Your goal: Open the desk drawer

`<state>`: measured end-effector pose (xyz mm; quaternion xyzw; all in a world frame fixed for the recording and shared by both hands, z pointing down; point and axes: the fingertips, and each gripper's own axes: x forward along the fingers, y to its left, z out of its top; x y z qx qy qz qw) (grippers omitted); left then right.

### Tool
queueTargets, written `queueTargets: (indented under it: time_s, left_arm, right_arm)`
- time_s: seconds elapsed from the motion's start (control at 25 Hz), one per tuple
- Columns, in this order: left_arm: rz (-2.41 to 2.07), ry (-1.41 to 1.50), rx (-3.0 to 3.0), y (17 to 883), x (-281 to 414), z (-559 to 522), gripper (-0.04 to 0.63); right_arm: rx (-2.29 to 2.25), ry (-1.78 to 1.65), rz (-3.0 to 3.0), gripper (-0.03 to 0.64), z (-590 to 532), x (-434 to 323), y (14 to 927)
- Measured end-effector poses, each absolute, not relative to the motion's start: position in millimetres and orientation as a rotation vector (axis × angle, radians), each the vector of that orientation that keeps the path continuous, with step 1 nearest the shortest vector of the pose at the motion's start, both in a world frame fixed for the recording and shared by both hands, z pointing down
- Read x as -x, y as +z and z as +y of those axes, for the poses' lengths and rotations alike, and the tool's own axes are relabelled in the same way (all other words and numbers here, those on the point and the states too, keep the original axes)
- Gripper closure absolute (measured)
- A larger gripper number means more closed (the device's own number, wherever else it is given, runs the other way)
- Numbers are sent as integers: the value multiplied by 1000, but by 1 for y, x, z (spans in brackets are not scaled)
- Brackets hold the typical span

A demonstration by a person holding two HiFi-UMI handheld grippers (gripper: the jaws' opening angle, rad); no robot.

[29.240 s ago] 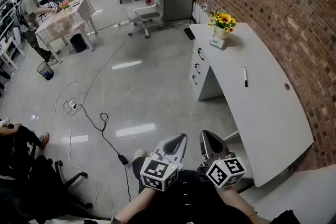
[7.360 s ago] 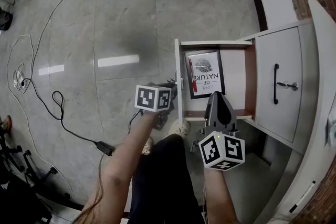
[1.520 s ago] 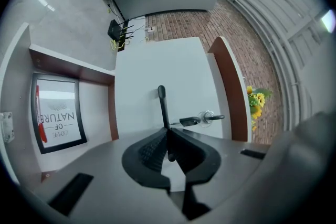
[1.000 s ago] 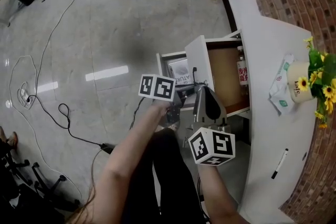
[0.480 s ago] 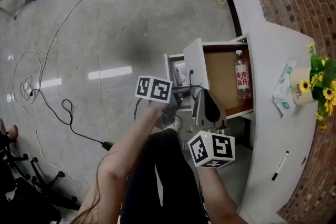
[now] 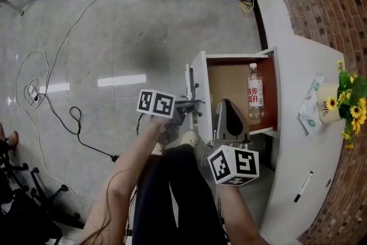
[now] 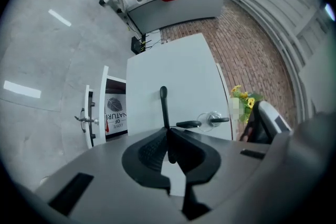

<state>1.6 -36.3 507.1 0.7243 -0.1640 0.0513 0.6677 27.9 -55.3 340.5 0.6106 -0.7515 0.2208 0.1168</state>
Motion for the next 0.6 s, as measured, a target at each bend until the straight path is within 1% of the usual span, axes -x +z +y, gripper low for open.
queueTargets:
  time_s: [0.16,0.36,0.6]
  left_arm:
    - [-364,179,-1682,514,3,-43,568]
    - [-363,147,-1671,522,1,-45,568]
    - [-379,192,-1667,542,-3,-46,568]
  right_arm:
    - [-1775,640,-2193,604,-60,-26,348]
    - [-1772,632,-2175,604,-63,-35,359]
    - [-1791,635,-2148,604,-63,-48,368]
